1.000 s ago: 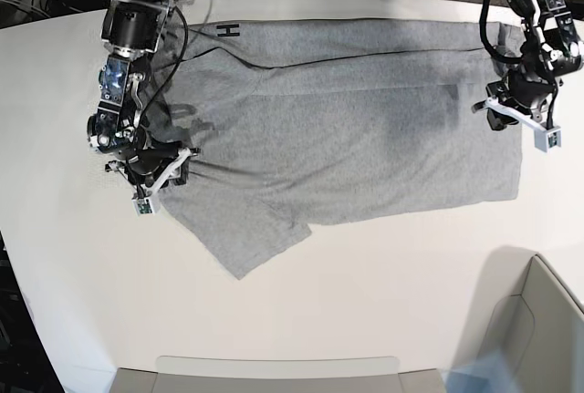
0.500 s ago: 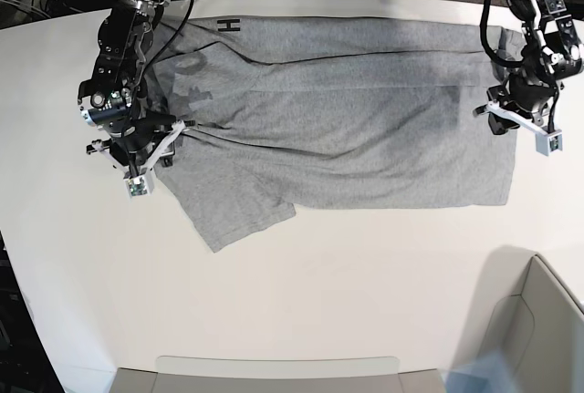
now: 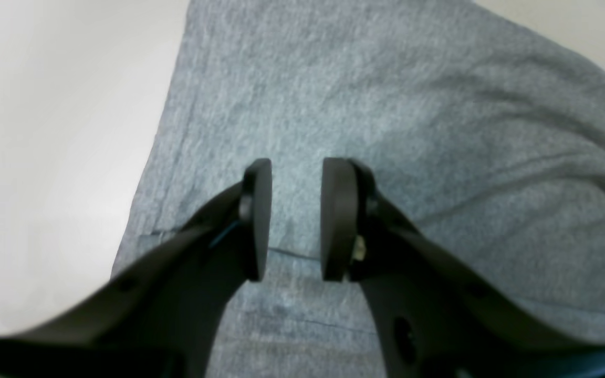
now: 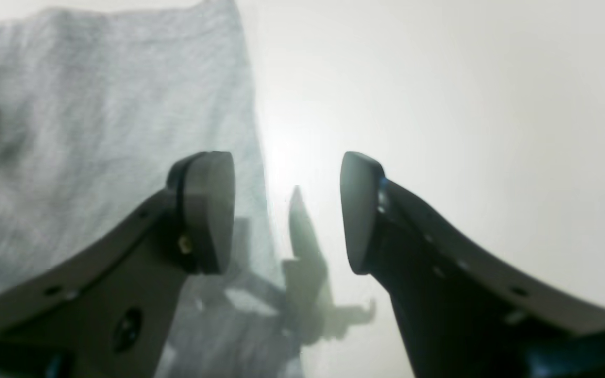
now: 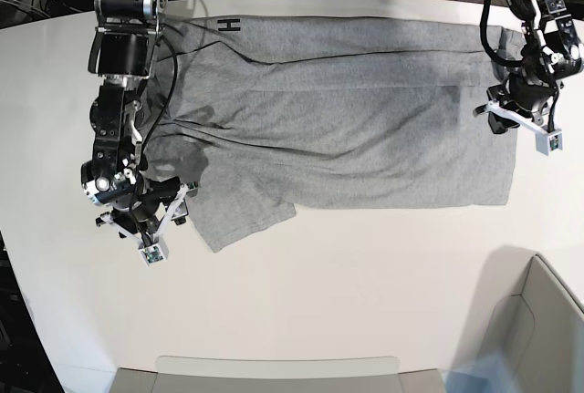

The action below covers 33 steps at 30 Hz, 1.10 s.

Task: Fold the T-shirt properly
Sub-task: 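Move the right gripper to the shirt's sleeve and hem corner, then move the left gripper to the hem corner and grasp it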

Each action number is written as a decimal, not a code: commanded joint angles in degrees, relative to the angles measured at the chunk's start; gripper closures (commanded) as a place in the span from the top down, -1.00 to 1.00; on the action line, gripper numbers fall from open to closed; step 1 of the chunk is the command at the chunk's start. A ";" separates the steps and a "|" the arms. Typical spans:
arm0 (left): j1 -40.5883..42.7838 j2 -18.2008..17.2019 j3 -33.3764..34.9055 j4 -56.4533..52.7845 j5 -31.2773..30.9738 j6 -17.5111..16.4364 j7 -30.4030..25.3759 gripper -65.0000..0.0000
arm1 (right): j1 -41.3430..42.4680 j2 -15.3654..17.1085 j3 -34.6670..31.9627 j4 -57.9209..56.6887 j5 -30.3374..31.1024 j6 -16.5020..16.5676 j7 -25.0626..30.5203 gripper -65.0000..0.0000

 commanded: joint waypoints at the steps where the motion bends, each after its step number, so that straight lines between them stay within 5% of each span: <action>1: -0.44 -0.86 -0.22 0.87 -0.37 -0.15 -0.92 -0.47 | 2.96 0.35 0.17 -2.33 0.63 -0.04 3.57 -0.02; 14: -0.44 -0.86 -0.22 0.87 -0.45 -0.15 -0.92 -0.47 | 14.39 0.53 0.08 -45.41 0.19 -0.39 28.10 -0.02; 24: -7.03 -1.30 2.16 -4.67 -0.19 -0.24 -1.10 -0.38 | 14.48 0.00 -0.44 -50.59 0.10 0.05 29.24 -0.02; 33: -26.37 -9.92 15.34 -31.13 -0.10 -0.15 -11.30 -0.28 | 13.77 0.44 -0.53 -50.68 0.10 0.05 28.37 -0.02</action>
